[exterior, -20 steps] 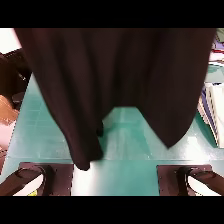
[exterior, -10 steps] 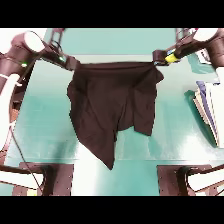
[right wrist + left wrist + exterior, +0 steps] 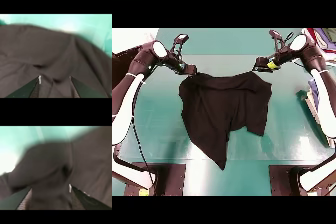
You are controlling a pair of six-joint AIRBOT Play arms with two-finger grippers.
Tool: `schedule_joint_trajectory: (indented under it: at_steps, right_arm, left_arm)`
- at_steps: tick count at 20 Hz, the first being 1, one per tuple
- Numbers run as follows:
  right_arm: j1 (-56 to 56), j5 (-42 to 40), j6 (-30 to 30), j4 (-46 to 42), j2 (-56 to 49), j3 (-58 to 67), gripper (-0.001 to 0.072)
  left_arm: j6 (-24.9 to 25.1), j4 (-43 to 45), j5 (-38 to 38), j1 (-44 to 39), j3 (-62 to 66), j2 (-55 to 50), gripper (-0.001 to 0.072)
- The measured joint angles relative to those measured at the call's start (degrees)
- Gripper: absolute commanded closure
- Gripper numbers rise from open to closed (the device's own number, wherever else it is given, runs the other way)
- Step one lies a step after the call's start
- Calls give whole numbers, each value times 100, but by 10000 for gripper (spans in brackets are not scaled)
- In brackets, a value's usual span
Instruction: Fold the shirts.
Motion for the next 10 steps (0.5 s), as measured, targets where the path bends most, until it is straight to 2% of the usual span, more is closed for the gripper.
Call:
schedule_joint_trajectory:
  at_steps: [5, 10]
  right_arm:
    - [-284, 542, -286, 63, 907, -531, 284]
    - [-404, 549, -361, 83, 2295, -2192, 284]
  left_arm:
    - [-144, -33, -964, 595, -413, 791, 163]
    - [-278, -116, -1217, 1016, -2361, 2144, 163]
